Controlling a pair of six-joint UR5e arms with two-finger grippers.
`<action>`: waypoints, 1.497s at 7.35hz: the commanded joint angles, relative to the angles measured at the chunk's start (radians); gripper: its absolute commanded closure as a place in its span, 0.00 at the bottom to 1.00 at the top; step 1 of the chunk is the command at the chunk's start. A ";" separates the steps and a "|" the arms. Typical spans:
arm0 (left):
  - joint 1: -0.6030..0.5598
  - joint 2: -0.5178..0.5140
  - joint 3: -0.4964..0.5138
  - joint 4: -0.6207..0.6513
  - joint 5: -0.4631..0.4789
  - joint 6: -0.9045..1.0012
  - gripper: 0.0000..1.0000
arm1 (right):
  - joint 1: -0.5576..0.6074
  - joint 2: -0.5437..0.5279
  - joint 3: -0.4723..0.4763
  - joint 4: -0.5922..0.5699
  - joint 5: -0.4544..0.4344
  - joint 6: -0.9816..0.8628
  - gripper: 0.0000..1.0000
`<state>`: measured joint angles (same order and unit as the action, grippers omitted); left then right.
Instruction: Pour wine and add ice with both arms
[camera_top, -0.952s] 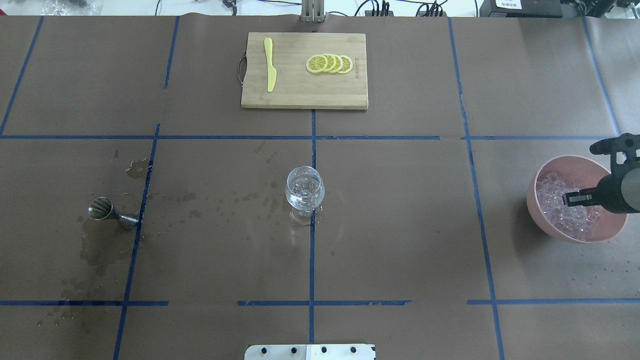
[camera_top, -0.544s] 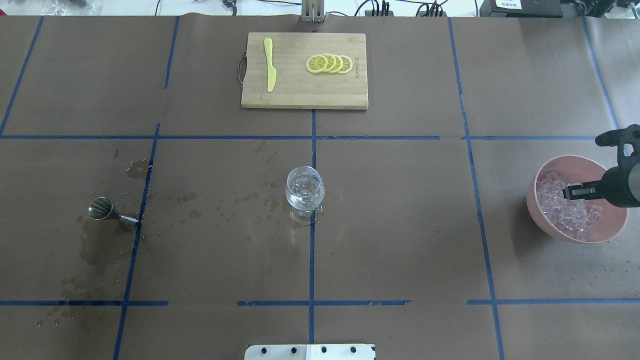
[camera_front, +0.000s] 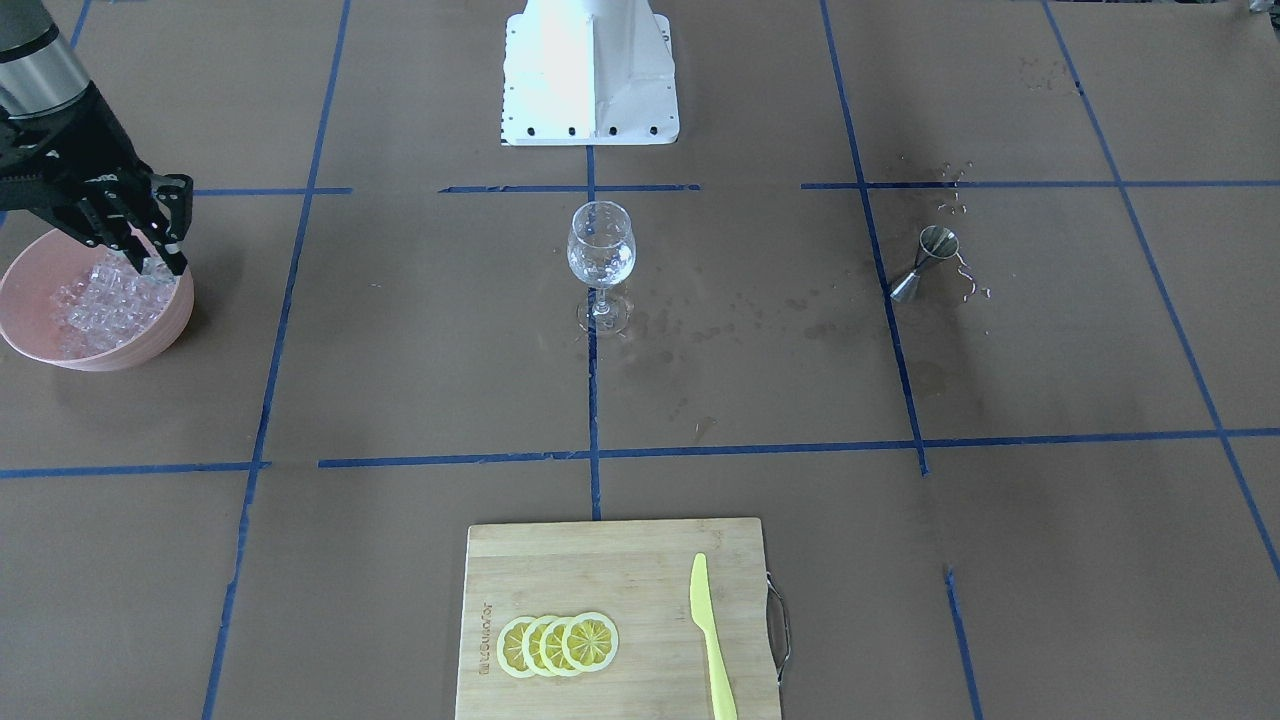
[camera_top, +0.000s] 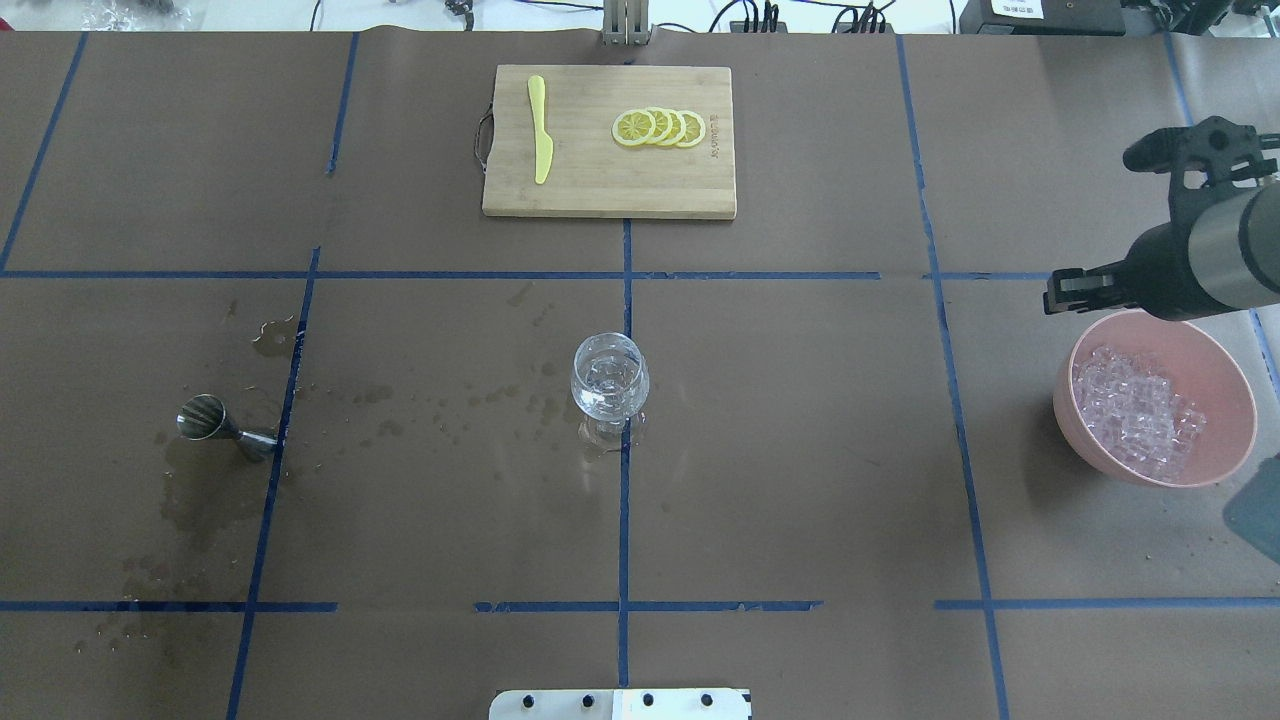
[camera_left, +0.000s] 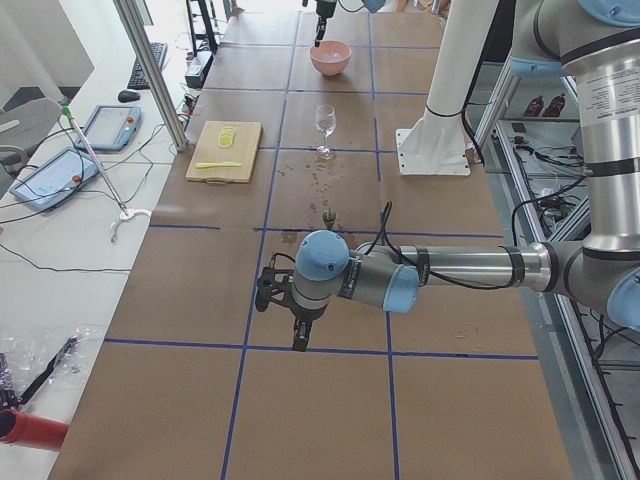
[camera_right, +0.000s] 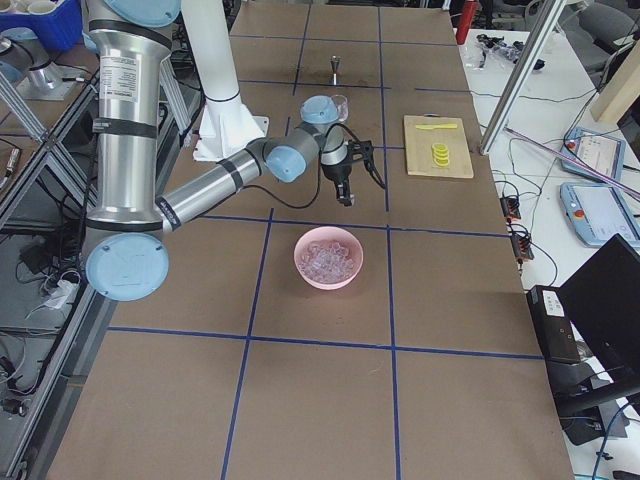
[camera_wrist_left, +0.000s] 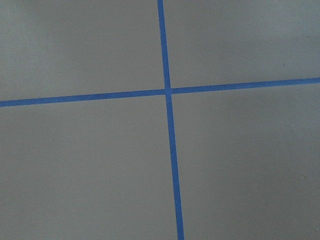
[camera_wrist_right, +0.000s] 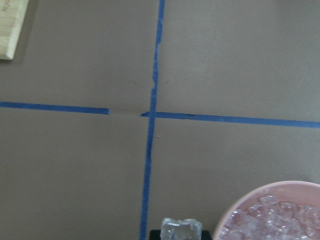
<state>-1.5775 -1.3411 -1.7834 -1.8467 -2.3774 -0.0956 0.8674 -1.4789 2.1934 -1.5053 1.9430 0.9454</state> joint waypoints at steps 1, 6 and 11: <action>0.001 0.002 -0.008 0.001 0.006 -0.001 0.00 | -0.140 0.324 0.003 -0.294 -0.070 0.175 1.00; 0.001 0.002 -0.016 -0.002 0.006 -0.001 0.00 | -0.332 0.768 -0.232 -0.447 -0.211 0.351 1.00; 0.001 0.002 -0.014 -0.003 0.006 0.001 0.00 | -0.450 0.832 -0.356 -0.446 -0.317 0.414 0.94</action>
<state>-1.5770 -1.3392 -1.7980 -1.8494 -2.3715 -0.0960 0.4437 -0.6486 1.8506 -1.9512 1.6461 1.3545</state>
